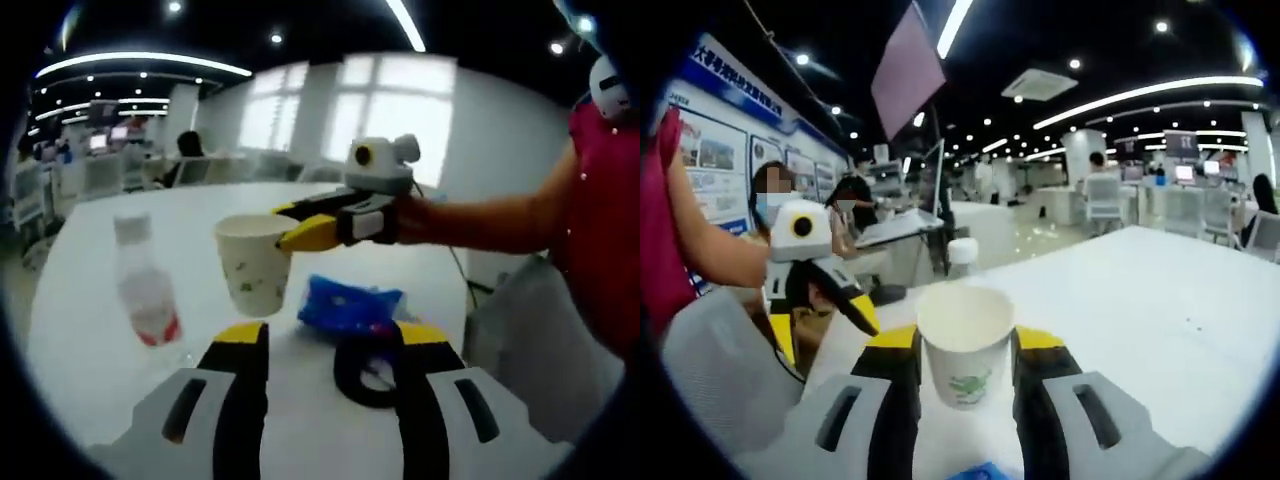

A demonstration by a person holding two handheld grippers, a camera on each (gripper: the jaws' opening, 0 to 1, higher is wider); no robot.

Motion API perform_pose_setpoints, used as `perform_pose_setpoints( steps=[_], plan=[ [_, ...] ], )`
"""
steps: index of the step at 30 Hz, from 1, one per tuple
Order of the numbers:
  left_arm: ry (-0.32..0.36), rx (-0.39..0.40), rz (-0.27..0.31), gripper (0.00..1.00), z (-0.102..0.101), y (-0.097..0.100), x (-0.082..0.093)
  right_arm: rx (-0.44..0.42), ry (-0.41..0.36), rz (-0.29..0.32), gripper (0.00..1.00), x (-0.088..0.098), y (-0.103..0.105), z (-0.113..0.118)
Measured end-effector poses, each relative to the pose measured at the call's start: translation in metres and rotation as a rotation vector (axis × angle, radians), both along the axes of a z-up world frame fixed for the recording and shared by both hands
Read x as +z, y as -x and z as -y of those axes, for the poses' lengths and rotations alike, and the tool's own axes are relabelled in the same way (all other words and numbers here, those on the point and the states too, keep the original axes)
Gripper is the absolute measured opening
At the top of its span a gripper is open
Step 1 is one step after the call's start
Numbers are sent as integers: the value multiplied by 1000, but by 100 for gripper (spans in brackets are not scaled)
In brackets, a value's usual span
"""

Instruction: Arrange the tabletop items into an orderly group along one side of the table until the central work area is clear of visible clutter.

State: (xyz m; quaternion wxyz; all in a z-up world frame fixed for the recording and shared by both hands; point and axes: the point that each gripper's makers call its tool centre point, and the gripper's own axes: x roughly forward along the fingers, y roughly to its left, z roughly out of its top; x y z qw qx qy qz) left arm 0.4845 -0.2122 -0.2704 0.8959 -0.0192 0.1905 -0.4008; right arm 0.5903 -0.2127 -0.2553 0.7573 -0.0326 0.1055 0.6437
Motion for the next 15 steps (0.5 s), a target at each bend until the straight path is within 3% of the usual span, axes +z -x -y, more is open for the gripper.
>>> perform_pose_setpoints(
  steps=[8,15],
  plan=[
    [-23,-18,-2,52,16,9,-5,-4,28,0,35,-26,-13,-11],
    [10,22,-30,72,18,14,-4,2,42,2,35,-43,-20,-16]
  ],
)
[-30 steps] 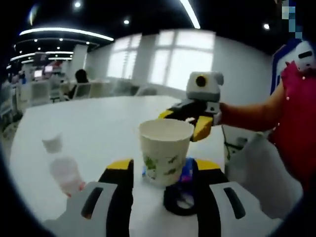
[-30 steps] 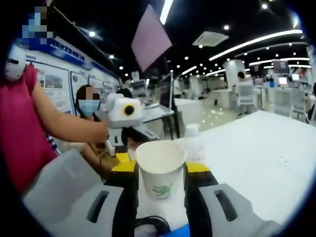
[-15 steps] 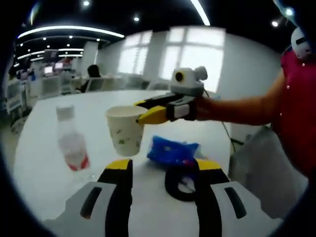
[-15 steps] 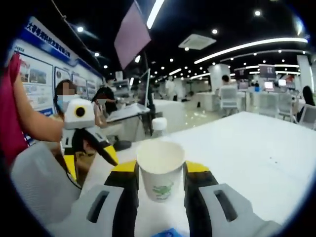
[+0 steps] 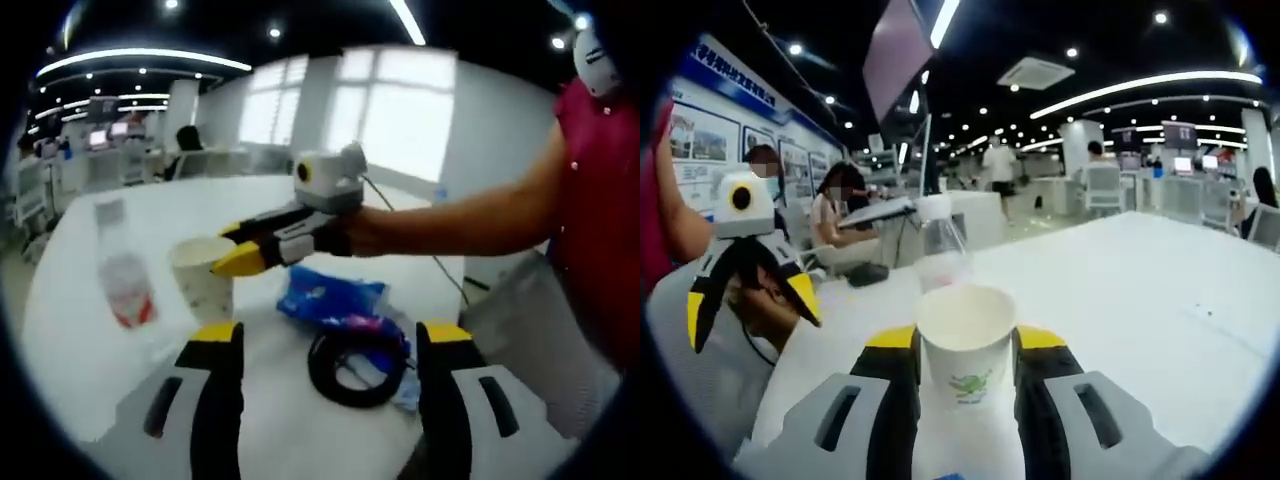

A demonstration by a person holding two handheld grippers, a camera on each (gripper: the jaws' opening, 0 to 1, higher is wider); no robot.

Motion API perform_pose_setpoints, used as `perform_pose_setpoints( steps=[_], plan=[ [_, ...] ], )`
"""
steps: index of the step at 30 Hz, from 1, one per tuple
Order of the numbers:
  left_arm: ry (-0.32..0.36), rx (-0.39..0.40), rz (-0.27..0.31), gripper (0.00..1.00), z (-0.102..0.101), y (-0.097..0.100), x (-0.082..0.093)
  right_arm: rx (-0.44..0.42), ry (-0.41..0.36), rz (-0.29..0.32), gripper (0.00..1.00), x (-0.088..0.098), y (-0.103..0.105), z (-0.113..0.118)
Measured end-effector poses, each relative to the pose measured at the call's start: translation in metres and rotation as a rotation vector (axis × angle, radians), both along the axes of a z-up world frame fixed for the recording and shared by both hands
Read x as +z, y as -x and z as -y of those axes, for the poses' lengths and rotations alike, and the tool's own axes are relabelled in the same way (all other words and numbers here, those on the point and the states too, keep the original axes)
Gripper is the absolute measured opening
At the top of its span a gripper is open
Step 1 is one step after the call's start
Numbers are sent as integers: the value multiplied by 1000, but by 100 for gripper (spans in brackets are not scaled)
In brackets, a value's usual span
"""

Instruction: Arrange the tabletop items into an orderly group along one side of the table until the central work area is clear of visible clutter.

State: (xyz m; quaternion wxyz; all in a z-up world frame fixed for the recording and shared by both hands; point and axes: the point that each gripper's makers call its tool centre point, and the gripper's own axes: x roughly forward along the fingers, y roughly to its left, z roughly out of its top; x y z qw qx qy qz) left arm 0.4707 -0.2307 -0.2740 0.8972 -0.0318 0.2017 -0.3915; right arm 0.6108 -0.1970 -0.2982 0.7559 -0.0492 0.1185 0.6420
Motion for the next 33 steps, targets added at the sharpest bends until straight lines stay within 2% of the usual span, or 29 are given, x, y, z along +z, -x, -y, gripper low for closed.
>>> perform_pose_setpoints(
  steps=[4,8,12,19,21,27,33],
  plan=[
    [3,26,-31,80,-1,3,-4,4,2,5,36,-5,-2,-4],
    [10,41,-36,90,0,5,-5,11,14,16,36,-11,-1,-8],
    [9,39,-41,93,3,8,-6,17,39,28,36,-19,-1,-9],
    [8,32,-55,90,4,12,-9,16,69,37,37,-27,-1,-6],
    [13,32,-54,90,5,11,-8,13,76,23,37,-29,0,-5],
    [13,26,-53,89,7,11,-8,15,92,38,38,-29,0,-3],
    [6,22,-56,89,8,11,-9,6,102,24,38,-30,0,0]
  ],
)
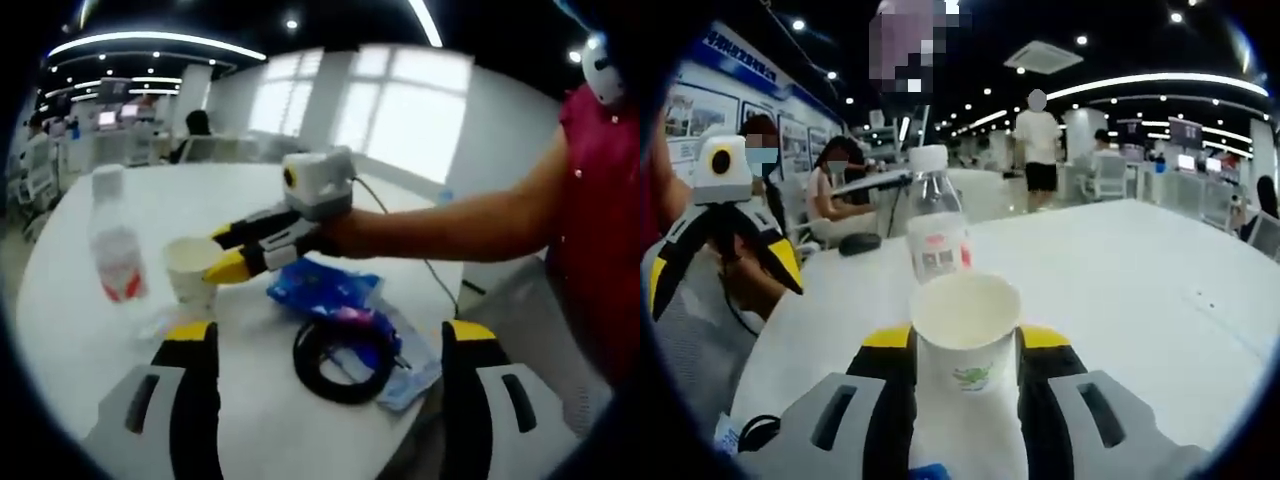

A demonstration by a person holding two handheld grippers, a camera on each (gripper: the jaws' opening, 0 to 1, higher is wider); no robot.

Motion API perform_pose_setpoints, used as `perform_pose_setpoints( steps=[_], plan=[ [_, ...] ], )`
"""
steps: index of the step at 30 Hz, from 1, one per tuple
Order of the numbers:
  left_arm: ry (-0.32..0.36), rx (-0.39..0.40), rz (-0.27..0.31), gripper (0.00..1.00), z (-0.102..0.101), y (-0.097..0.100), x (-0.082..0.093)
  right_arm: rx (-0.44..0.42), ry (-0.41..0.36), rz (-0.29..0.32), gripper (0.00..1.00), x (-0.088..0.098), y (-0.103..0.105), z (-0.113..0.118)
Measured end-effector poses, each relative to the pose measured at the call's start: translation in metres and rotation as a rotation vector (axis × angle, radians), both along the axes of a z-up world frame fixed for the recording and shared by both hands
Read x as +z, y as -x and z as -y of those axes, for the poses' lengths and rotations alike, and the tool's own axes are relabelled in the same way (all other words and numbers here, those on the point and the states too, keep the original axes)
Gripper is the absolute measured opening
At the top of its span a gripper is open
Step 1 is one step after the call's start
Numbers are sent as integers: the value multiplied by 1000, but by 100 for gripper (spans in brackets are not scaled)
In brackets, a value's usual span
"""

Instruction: Arrange the tabletop items into an orderly group along one side of the table until the central work area is clear of visible clutter.

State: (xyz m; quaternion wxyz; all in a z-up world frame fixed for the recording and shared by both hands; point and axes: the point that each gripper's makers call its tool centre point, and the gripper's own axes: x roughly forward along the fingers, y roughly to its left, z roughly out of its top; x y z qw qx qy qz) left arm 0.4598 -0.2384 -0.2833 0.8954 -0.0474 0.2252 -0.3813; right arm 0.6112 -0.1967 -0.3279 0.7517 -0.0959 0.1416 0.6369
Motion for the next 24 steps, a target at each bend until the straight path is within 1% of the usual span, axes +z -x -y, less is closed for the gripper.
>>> perform_pose_setpoints(
  steps=[2,3,6,12,19,24],
  plan=[
    [0,-1,-1,89,0,0,0,-3,2,-4,39,0,-1,1],
    [0,-1,-2,89,0,0,0,-3,-5,-15,40,1,-1,1],
    [-2,-1,-2,89,0,0,0,-6,-4,-15,45,2,-1,2],
    [-5,-5,-2,89,1,0,0,-19,2,-21,48,3,-2,8],
    [-13,-8,4,89,1,-2,2,-56,-16,-15,51,16,-9,24],
    [-19,-15,12,89,3,-3,4,-91,-30,-11,58,25,-12,38]
  ],
)
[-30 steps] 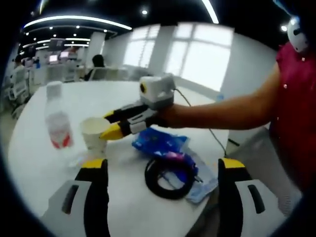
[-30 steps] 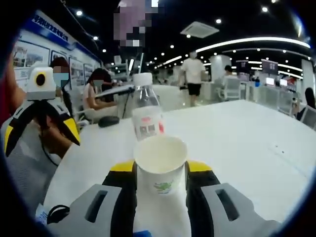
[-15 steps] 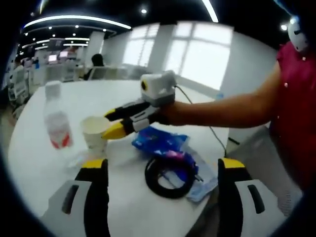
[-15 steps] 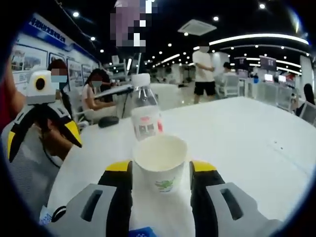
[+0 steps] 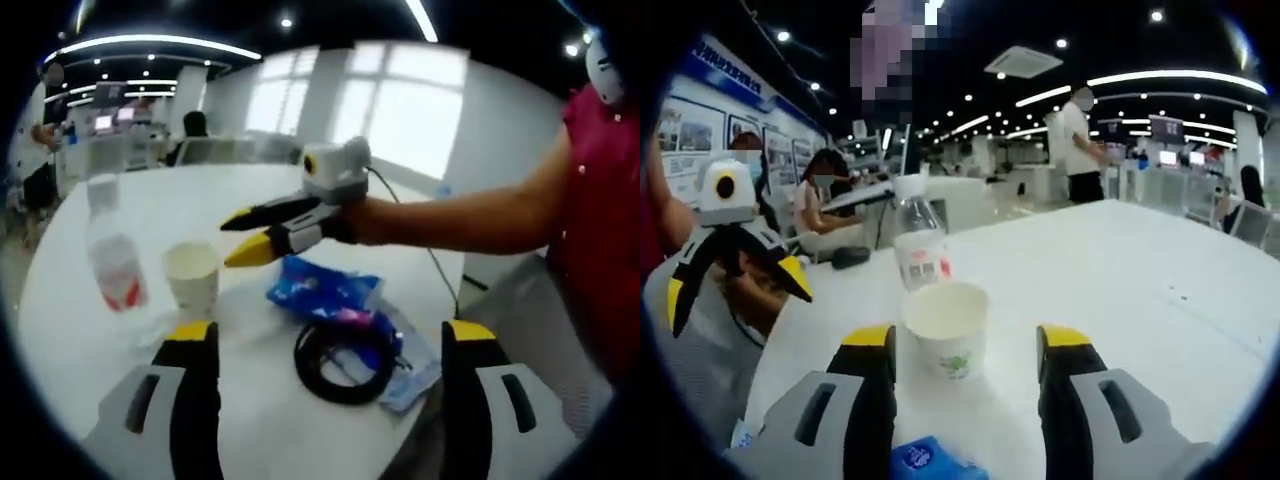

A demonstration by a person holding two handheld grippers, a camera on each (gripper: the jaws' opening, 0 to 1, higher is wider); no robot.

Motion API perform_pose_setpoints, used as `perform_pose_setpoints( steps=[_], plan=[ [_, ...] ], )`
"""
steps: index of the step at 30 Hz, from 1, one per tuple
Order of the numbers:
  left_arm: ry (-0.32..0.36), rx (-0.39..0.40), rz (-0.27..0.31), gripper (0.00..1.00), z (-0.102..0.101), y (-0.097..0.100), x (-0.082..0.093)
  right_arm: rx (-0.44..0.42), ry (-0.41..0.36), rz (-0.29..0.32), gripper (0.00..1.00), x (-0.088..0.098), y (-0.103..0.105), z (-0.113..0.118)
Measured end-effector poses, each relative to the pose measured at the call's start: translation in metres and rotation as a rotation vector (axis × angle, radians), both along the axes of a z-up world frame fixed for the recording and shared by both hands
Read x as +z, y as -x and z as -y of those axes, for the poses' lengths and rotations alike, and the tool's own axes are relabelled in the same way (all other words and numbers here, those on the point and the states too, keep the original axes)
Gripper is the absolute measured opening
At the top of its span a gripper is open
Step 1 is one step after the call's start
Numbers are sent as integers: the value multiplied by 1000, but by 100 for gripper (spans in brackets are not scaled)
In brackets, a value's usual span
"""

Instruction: Arrange the tabletop items into an orderly group along one side of the table until the central work area is clear of visible clutter.

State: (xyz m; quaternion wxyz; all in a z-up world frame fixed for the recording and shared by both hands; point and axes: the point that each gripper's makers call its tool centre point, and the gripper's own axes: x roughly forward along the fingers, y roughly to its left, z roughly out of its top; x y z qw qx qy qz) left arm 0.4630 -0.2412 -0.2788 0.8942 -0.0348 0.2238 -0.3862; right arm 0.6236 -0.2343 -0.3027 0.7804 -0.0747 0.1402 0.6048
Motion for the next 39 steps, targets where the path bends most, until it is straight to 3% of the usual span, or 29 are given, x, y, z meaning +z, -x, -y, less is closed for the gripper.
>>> perform_pose_setpoints(
  steps=[8,16,26,39],
  plan=[
    [-9,-11,10,90,2,0,4,-78,-30,-13,82,12,-7,23],
    [-14,-18,23,91,4,0,8,-127,-88,-50,96,31,-4,44],
    [-22,-41,52,91,12,0,21,-150,-79,10,98,61,9,80],
    [-31,-75,77,90,21,12,32,-191,-53,61,97,83,51,123]
  ],
)
